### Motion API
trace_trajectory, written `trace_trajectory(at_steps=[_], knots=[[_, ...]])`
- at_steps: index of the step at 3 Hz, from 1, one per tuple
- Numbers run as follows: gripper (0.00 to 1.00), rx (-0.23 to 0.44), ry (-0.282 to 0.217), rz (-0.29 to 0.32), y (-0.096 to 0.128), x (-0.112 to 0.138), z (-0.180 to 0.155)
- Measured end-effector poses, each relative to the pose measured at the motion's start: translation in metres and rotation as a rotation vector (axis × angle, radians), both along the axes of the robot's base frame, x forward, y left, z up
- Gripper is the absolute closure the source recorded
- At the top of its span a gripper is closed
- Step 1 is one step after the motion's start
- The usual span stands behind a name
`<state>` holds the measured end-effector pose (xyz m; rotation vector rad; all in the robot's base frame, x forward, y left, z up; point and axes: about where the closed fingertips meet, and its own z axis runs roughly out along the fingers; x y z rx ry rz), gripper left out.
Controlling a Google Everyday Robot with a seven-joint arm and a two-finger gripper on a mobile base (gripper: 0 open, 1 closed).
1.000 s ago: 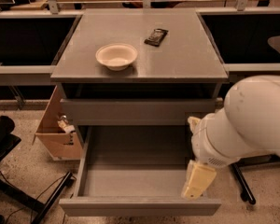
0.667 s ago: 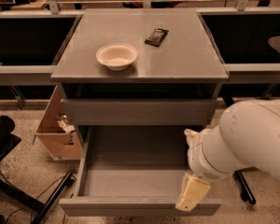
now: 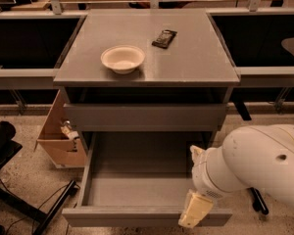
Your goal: Close middle drawer
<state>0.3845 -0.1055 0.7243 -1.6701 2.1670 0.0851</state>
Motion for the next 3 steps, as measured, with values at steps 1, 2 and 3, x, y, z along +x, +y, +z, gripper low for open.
trace_trajectory(at_steps=[1, 2, 3], knots=[[0.00, -0.040, 0.004, 0.036, 0.006, -0.001, -0.010], [0.19, -0.098, 0.027, 0.104, 0.016, -0.011, -0.057], [0.50, -0.183, 0.017, 0.164, 0.014, -0.025, -0.119]])
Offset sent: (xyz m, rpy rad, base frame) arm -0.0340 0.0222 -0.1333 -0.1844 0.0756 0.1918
